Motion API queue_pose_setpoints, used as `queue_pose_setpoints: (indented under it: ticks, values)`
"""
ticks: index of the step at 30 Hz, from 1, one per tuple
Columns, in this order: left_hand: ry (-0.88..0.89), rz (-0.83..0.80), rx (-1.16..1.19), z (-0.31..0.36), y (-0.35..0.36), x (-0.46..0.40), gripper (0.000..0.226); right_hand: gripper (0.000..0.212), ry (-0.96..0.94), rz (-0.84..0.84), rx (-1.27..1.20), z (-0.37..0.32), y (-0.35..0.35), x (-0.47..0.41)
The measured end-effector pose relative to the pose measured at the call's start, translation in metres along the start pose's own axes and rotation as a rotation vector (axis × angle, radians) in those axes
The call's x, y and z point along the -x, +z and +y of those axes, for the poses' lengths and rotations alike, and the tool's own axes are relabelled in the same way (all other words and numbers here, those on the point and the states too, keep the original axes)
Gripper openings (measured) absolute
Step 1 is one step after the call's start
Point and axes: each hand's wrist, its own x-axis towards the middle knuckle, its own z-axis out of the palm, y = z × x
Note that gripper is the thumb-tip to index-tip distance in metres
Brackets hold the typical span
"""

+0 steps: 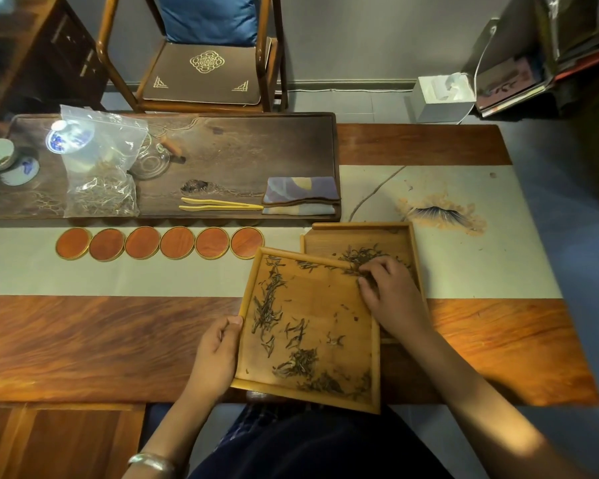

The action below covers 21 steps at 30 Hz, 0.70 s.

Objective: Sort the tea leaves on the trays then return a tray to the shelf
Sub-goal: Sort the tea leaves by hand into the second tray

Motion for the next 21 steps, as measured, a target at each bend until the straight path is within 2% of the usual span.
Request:
queue_pose_setpoints:
  ticks: [2,7,10,21]
  values:
    - [0.005,0.005,0.019,0.000,0.001,-0.001,0.031,0.032,-0.104,-0.017,-0.004,-0.020,0.000,0.003]
    - [-0.001,-0.014,0.066,0.001,0.003,-0.004,0.032,0.055,-0.515,-0.298,0.107,-0.079,0.028,0.007]
    - [0.000,-0.018,0.097,0.003,0.003,-0.003,0.032,0.053,-0.644,-0.348,0.154,-0.091,0.042,0.003]
    - [-0.007,0.021,-0.004,0.000,-0.002,0.002,0.028,0.050,-0.485,-0.335,0.125,-0.034,0.021,0.007]
